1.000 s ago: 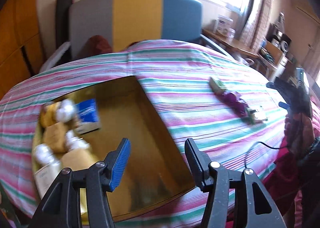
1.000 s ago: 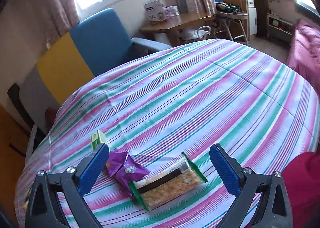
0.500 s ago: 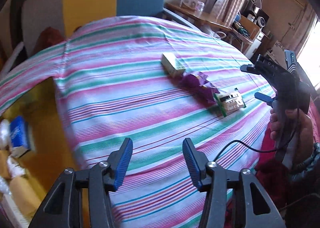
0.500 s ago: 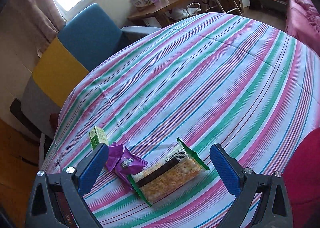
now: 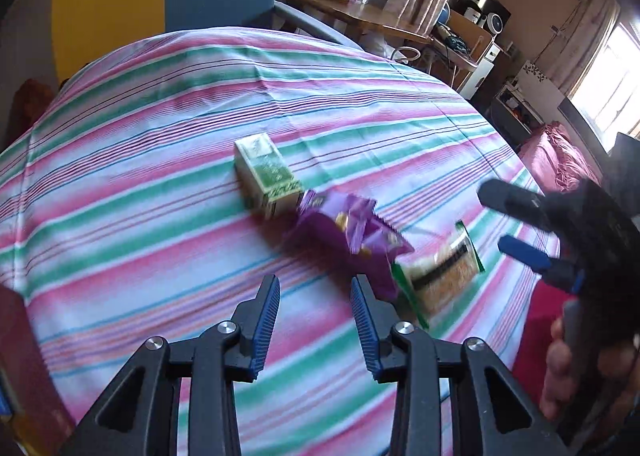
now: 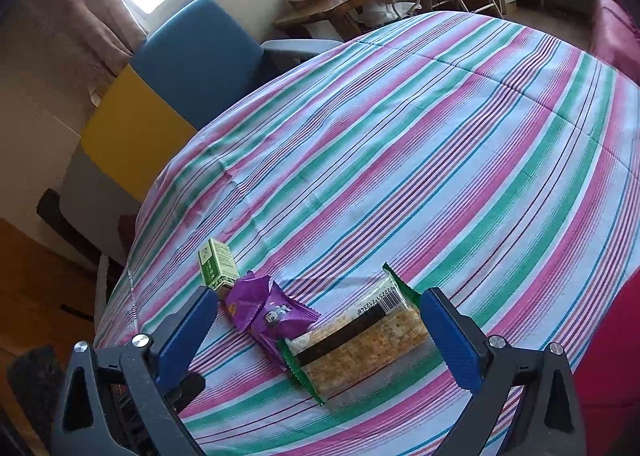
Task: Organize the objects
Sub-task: 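Move the left tool to the purple snack packet on the cloth, then grasp the purple snack packet with the left tool and lift it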
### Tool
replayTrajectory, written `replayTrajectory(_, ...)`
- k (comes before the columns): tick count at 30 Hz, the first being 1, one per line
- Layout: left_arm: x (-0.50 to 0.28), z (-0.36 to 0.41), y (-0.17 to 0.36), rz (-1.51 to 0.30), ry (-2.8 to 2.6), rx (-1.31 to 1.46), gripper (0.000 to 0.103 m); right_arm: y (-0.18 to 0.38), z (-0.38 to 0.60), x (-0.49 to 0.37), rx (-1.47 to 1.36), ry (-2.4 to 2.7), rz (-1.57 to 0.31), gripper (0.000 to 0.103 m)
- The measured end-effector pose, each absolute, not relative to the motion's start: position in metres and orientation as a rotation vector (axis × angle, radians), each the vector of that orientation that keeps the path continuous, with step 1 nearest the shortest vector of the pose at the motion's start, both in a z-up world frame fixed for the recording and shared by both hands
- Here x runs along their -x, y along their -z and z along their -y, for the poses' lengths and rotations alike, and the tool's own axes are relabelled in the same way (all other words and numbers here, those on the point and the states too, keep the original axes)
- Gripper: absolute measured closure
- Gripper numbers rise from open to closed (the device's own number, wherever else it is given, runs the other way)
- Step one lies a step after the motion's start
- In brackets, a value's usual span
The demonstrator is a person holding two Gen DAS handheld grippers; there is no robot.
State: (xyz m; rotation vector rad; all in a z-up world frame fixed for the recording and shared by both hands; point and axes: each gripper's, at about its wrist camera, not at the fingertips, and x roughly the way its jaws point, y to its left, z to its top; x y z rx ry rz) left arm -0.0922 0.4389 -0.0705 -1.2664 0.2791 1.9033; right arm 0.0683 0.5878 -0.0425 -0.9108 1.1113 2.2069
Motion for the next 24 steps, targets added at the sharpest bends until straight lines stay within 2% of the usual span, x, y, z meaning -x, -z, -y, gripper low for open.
replayTrajectory(6, 0.117, -0.47, 0.09, -0.185, -1.884, 1.341, 0.057, 0.044, -0.59, -0.069, 0.913, -2.212, -1.154, 0.001)
replayTrajectory(9, 0.121, -0.487, 0.098, -0.205, -1.878, 1.344, 0.054, 0.045, -0.592, -0.07, 0.909, -2.208, -1.176, 0.001)
replayTrajectory(12, 0.13, -0.506, 0.11, -0.226, -1.883, 1.36, 0.046, 0.046, -0.592, -0.068, 0.922, -2.211, -1.181, 0.001)
replayTrajectory(15, 0.137, -0.507, 0.117, -0.226, -1.895, 1.367, 0.049, 0.048, -0.593, -0.068, 0.929, -2.213, -1.176, 0.0)
replayTrajectory(20, 0.128, -0.482, 0.115, -0.22, -1.901, 1.327, 0.06, 0.055, -0.599, -0.068, 0.946, -2.197, -1.193, 0.0)
replayTrajectory(24, 0.119, -0.451, 0.114, -0.189, -1.908, 1.346, 0.063, 0.057, -0.601, -0.066, 0.963, -2.206, -1.167, 0.0)
